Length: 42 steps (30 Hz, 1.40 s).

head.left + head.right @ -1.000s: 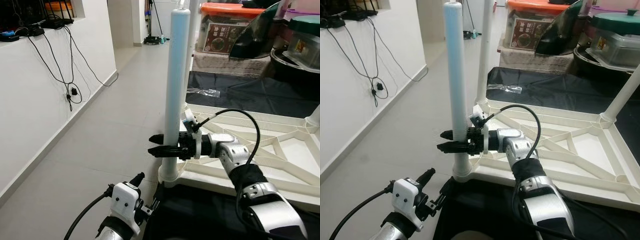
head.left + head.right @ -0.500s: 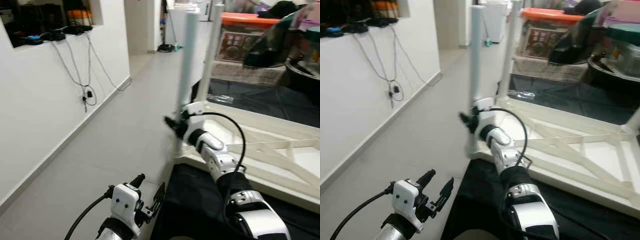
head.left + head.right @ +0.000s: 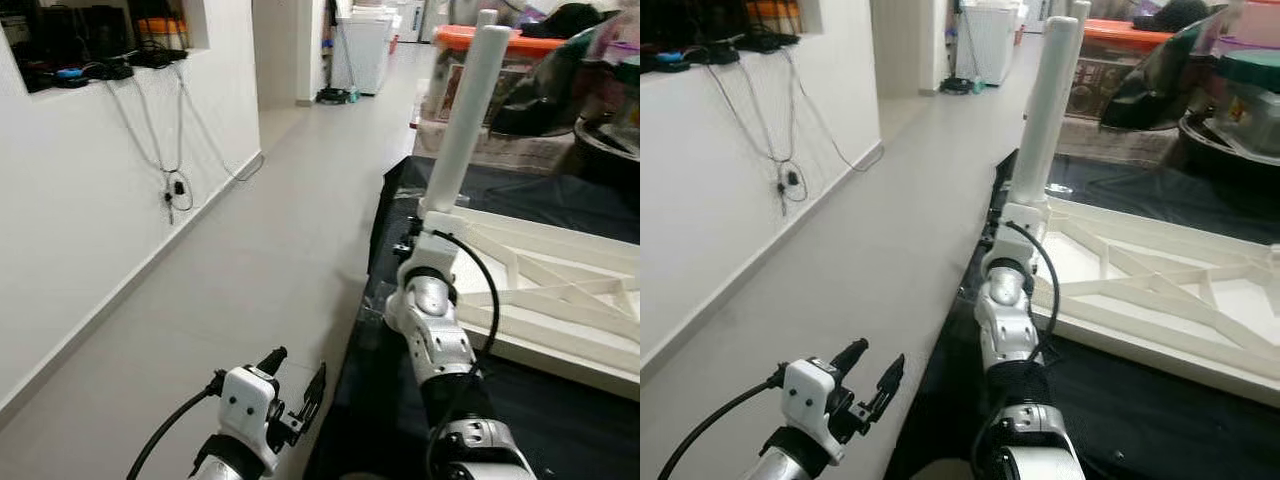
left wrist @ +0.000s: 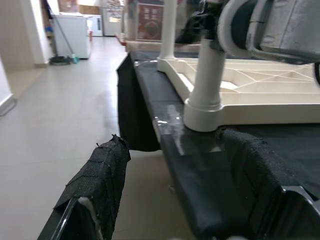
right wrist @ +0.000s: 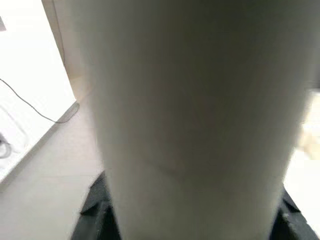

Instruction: Building children table

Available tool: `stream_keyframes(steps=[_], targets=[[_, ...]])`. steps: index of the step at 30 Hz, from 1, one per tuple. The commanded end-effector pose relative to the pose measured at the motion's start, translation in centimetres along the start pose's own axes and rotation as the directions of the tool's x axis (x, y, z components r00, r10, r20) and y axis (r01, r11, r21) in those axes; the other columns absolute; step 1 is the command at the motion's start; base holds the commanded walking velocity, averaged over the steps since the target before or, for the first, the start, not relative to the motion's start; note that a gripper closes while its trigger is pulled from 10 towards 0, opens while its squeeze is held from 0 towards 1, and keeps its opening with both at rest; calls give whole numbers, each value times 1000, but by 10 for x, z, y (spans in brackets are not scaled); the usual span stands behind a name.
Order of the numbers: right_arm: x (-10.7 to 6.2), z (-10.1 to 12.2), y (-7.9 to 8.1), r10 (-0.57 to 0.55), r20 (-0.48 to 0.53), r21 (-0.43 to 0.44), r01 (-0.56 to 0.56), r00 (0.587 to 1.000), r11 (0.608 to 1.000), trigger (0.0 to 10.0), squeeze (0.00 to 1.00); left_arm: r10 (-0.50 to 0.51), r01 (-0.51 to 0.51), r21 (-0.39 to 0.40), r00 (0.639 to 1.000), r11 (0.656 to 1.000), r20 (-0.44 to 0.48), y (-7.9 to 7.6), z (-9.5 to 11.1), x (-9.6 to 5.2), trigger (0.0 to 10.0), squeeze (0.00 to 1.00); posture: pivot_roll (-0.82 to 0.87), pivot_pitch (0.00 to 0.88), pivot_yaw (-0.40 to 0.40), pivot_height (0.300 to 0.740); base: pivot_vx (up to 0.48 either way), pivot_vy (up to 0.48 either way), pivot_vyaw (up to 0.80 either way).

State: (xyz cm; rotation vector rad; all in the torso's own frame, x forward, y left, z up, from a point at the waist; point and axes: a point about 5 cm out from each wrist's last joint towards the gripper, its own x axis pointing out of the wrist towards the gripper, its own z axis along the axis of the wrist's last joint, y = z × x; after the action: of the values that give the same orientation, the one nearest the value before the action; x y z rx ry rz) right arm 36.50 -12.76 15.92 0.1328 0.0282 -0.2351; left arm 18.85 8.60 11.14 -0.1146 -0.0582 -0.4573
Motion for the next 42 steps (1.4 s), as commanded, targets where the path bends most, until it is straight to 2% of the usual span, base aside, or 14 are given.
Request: stream_keyframes(steps=[1,4,5,11,13,14,21,28,29,31,36,38,40,42], targets=[[-3,-6,6,105,1,45,-105,994,993,10000,1000,1,-1,-14,1000,1000,-12,0,-2,0,10000,0,50,0,-30,740,0,0,0],[-5,0,16,222,50,63,-225,974,972,10000,1000,2,-2,-15,1000,1000,-12,0,-2,0,10000,0,50,0,-30,740,0,0,0],[-4,5,23,342,86,85,-349,936,933,10000,0,2,-2,-16,1000,1000,-12,0,-2,0,10000,0,50,0,-30,740,0,0,0],[-3,13,29,555,123,67,-565,823,823,10000,0,1,-2,-16,1000,1000,-11,0,-1,1,10000,0,46,0,-29,740,0,0,0],[-9,9,29,849,-13,67,-846,529,528,10000,0,1,-1,-16,1000,1000,-10,0,-1,2,10000,0,49,0,-31,740,0,0,0],[-9,9,29,849,-13,67,-846,529,528,10000,0,1,-1,-16,1000,1000,-10,0,-1,2,10000,0,49,0,-31,740,0,0,0],[-29,7,26,980,-187,156,-987,-63,-34,10000,0,0,0,-12,1000,1000,-9,0,-1,2,10000,0,59,0,-36,740,0,0,0],[-28,11,37,964,-191,165,-975,-183,-152,10000,0,0,-1,-12,1000,1000,-10,-1,-1,2,10000,0,66,0,-39,740,0,0,0],[-28,11,40,958,-203,155,-973,-204,-174,2667,0,1,-1,-11,1000,1000,-10,-1,-1,2,10000,0,68,0,-42,740,0,0,0],[-28,10,42,955,-212,150,-973,-205,-175,0,0,2,-2,-12,1000,1000,-10,-1,-1,2,10000,0,68,0,-42,740,0,0,0],[-24,7,42,970,-219,93,-992,-107,-88,0,0,3,-3,-14,1000,1000,-11,-1,-2,1,10000,0,67,0,-43,740,0,0,0],[-15,1,38,971,-209,18,-992,115,121,0,0,1,-1,-16,1000,1000,-13,-2,-3,2,10000,0,67,0,-43,740,0,0,0],[-15,1,38,971,-209,18,-992,115,121,0,0,1,-1,-16,1000,1000,-13,-2,-3,2,10000,0,67,0,-43,740,0,0,0],[9,-5,23,807,-202,-63,-830,555,555,0,0,0,0,-17,1000,1000,-14,-2,-4,1,10000,0,52,0,-34,740,0,0,0]])
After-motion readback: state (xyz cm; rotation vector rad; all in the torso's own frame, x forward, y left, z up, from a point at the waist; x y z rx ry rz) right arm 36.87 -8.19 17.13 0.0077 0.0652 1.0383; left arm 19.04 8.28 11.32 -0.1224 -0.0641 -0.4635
